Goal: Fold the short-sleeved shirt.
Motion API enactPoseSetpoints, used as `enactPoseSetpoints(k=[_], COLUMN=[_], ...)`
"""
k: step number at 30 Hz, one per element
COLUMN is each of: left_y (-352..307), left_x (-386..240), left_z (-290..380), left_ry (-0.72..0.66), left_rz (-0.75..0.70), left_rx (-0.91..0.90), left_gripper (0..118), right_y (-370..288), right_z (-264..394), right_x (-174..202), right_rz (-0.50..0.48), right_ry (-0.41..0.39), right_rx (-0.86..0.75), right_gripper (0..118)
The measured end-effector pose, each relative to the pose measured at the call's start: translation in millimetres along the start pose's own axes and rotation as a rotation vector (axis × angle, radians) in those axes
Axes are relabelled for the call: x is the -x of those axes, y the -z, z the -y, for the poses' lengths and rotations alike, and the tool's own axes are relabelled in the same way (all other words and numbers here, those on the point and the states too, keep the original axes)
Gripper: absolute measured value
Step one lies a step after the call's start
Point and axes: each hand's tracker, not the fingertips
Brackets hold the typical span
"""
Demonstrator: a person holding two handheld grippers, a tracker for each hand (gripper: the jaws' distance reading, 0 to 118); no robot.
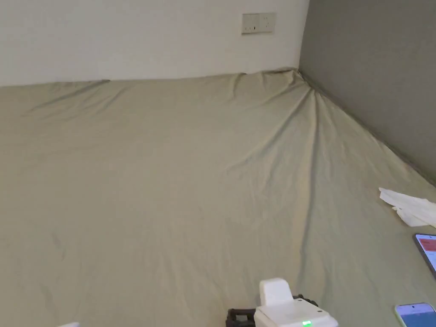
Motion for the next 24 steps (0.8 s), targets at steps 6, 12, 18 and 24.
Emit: enactPoseSetpoints(k=[6, 12, 18, 24], left_y=[4, 4, 5, 4], left_x=[3, 3, 3, 3], left_z=[5, 5, 5, 5], left_ry=[-0.001, -0.005, -0.004, -0.005], left_rz=[0.004, 0.009, 0.007, 0.009], left_rx=[0.004, 0.006, 0.007, 0.009], left_gripper=[118, 118, 118, 118], right_y=[-1, 2, 4, -3], right_z=[2, -1, -1, 2], right_x=[4, 4, 0, 3], right_rz=[0.013, 0.012, -0.004, 0.002], right_ry=[-0.014, -0.013, 0.0, -0.007], right_rx=[0.007, 0.02, 0.017, -0.008], right_gripper=[118, 118, 118, 118])
